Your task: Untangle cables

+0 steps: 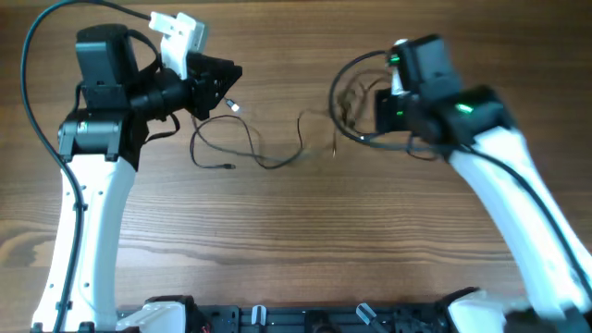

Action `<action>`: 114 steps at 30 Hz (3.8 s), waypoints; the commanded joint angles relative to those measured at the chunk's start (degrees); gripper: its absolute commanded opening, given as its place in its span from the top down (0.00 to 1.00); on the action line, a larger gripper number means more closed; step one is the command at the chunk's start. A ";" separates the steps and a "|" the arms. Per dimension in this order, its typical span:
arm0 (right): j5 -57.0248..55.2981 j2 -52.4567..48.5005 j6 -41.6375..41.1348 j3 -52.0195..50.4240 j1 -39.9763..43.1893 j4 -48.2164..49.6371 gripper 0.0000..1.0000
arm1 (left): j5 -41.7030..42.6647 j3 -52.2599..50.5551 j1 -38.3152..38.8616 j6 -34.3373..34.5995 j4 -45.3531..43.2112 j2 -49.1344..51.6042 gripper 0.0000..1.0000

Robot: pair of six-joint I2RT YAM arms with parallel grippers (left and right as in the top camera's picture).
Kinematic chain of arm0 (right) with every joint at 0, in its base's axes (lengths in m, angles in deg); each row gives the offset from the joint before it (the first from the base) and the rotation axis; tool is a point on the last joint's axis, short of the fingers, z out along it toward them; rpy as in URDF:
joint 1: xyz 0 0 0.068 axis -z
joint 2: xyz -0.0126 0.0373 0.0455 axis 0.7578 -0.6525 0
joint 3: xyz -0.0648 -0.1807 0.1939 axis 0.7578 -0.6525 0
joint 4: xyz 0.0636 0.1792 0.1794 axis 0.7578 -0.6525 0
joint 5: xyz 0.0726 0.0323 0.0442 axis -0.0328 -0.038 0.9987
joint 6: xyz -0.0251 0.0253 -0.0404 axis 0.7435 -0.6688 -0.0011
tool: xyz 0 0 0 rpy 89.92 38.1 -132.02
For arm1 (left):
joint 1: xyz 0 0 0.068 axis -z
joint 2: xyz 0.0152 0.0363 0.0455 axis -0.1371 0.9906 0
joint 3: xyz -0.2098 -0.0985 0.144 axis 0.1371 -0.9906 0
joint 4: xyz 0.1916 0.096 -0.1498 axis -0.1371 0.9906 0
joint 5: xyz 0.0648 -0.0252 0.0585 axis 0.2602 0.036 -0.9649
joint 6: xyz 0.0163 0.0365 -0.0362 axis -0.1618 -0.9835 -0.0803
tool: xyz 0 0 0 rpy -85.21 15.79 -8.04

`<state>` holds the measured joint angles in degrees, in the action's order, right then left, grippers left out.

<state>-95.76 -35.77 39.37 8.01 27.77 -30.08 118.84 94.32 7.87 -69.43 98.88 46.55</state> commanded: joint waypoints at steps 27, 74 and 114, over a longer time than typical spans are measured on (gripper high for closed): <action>-17.09 -13.46 -8.76 7.26 16.48 -14.84 0.96 | -0.31 0.39 8.92 -6.51 11.23 3.56 0.76; 3.96 -18.78 1.01 7.15 17.70 -3.78 0.96 | -5.40 0.39 31.50 -12.50 1.16 34.69 0.44; 5.33 -18.78 1.95 7.15 17.73 -3.87 0.96 | -39.21 0.42 20.87 -7.50 0.85 38.27 0.96</action>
<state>-91.09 -53.60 40.16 15.27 45.45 -34.06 82.49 94.32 36.37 -78.52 98.29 84.18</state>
